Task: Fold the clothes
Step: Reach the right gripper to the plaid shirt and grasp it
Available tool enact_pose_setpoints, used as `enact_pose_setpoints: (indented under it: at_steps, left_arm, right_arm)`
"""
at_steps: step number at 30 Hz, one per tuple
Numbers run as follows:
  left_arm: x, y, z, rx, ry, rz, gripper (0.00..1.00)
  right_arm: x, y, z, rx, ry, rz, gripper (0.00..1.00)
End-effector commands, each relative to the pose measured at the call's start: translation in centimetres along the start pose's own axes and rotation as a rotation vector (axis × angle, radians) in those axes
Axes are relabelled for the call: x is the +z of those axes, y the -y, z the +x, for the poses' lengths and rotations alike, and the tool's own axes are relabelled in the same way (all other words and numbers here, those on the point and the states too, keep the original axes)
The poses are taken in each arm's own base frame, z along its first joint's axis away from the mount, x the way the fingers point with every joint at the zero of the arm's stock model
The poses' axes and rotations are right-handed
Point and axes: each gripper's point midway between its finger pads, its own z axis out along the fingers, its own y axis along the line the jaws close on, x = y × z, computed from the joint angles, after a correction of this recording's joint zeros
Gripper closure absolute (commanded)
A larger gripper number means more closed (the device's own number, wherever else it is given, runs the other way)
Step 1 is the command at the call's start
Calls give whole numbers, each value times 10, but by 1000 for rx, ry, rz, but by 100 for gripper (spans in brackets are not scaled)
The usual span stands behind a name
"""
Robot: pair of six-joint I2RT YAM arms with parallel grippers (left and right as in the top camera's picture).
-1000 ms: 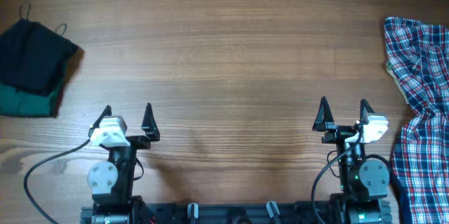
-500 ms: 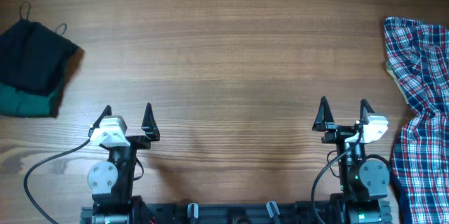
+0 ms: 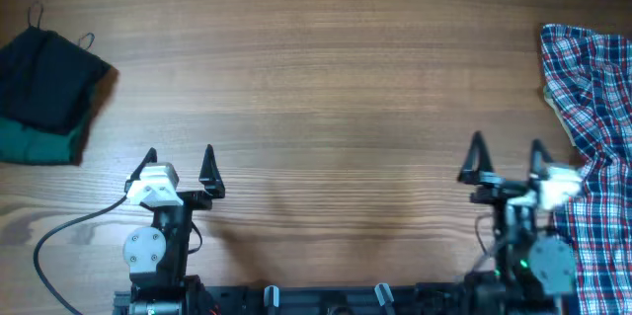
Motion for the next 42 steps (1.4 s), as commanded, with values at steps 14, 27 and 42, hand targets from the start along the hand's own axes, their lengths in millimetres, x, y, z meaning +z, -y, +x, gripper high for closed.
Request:
enact_pose_setpoints:
  at_steps: [14, 27, 42]
  left_arm:
    - [0, -3, 3, 19, -6, -13, 0]
    - [0, -3, 3, 19, -6, -13, 0]
    - [0, -3, 3, 19, -6, -13, 0]
  right_arm:
    - [-29, -28, -69, 32, -292, -25, 0]
    - [2, 70, -36, 79, -790, 729, 0]
    - [-16, 180, 40, 486, -816, 950, 10]
